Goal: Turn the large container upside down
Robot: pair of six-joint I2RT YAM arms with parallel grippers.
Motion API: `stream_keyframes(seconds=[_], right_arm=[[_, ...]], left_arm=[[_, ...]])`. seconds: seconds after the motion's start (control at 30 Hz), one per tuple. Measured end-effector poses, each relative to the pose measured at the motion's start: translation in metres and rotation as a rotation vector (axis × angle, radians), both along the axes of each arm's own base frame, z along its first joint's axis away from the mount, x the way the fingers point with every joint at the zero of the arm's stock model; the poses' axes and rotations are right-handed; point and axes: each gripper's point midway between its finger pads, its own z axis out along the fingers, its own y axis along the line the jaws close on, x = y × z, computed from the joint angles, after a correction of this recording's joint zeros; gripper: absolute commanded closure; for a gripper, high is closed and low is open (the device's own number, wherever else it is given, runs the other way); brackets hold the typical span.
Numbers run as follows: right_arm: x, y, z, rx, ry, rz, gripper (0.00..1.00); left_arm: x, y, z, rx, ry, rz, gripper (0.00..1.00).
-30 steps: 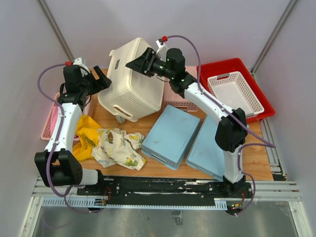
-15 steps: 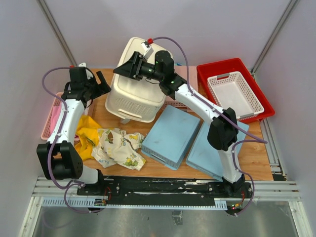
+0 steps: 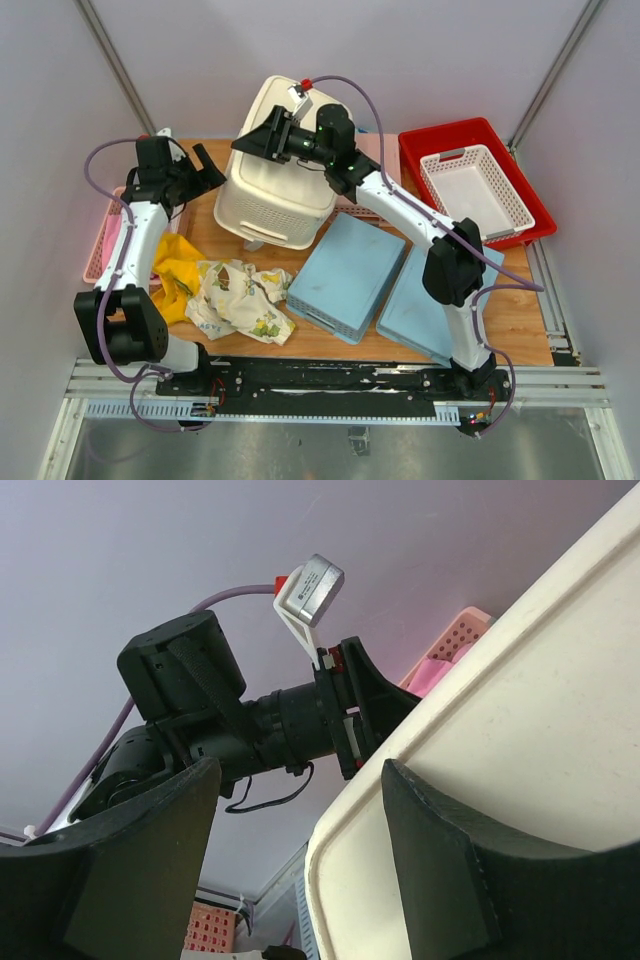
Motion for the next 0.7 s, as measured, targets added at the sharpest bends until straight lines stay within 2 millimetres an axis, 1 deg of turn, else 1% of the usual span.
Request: stream_keyframes(seconds=[0.13, 0.33, 0.47, 0.63, 0.7], right_arm=[[0.0, -0.001, -0.001, 0.003, -0.003, 0.002, 0.32], [0.0, -0.004, -0.002, 0.008, -0.01, 0.008, 0.32], [-0.003, -0.006, -0.002, 0.011, -0.014, 0.013, 0.32], [-0.002, -0.007, -0.005, 0.011, -0.016, 0.02, 0.32], [-0.001, -0.009, -0.007, 0.008, -0.013, 0.022, 0.32]], left_arm=[[0.001, -0.005, 0.001, -0.086, -0.014, -0.017, 0.09], [0.002, -0.011, 0.011, -0.185, -0.036, -0.035, 0.09], [-0.002, -0.01, 0.016, -0.199, -0.037, -0.023, 0.04], [-0.009, -0.012, 0.036, -0.197, -0.072, -0.028, 0.04], [-0.009, -0.012, 0.042, -0.196, -0.083, -0.03, 0.04]])
